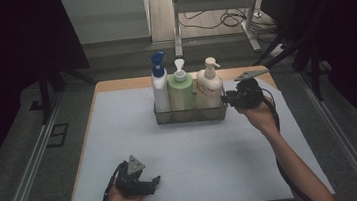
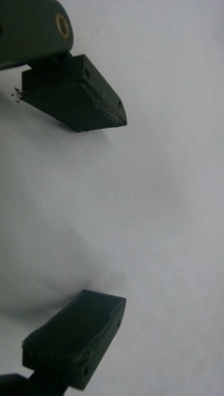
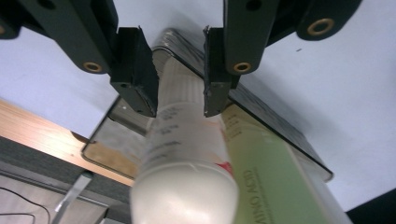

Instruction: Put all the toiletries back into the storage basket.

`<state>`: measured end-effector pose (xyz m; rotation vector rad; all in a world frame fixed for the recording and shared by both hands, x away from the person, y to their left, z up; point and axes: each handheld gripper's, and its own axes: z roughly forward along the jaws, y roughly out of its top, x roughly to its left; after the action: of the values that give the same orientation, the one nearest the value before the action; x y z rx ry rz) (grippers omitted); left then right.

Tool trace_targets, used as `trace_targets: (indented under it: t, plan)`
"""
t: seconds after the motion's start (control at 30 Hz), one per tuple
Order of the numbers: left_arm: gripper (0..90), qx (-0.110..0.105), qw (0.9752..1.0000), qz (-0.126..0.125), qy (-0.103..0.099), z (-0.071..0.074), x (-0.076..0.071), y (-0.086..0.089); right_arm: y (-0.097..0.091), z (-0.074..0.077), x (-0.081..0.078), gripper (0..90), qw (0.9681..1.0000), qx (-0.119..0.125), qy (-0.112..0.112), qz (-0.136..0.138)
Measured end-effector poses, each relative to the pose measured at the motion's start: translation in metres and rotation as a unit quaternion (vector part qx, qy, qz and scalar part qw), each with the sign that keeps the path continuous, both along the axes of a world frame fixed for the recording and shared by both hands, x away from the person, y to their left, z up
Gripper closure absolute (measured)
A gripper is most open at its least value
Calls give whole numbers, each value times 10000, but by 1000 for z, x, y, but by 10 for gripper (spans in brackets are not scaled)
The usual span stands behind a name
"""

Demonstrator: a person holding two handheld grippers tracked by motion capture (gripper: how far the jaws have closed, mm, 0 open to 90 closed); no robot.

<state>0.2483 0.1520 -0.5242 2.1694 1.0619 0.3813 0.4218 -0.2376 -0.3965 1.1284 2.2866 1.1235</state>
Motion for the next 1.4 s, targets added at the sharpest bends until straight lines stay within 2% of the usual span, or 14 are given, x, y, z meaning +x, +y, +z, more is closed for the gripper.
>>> trace_targets:
  t: [0.07, 0.27, 0.47, 0.83, 1.4]
  plan:
    - [123, 2, 10000, -1, 1, 0, 0, 0, -2, -1, 1, 685, 10000, -29, -17, -89]
    - [123, 0, 10000, 1, 0, 0, 0, 0, -8, -2, 9, 809, 9995, -26, 9, -304]
    - [123, 0, 10000, 0, 0, 0, 0, 0, -11, -6, 19, 889, 9989, -60, 35, -467]
    - [123, 0, 10000, 0, 0, 0, 0, 0, -7, -13, 38, 899, 9979, -125, 37, -630]
    - [123, 12, 10000, -5, 2, 0, 0, 0, 11, -38, 58, 897, 9985, -64, 257, -472]
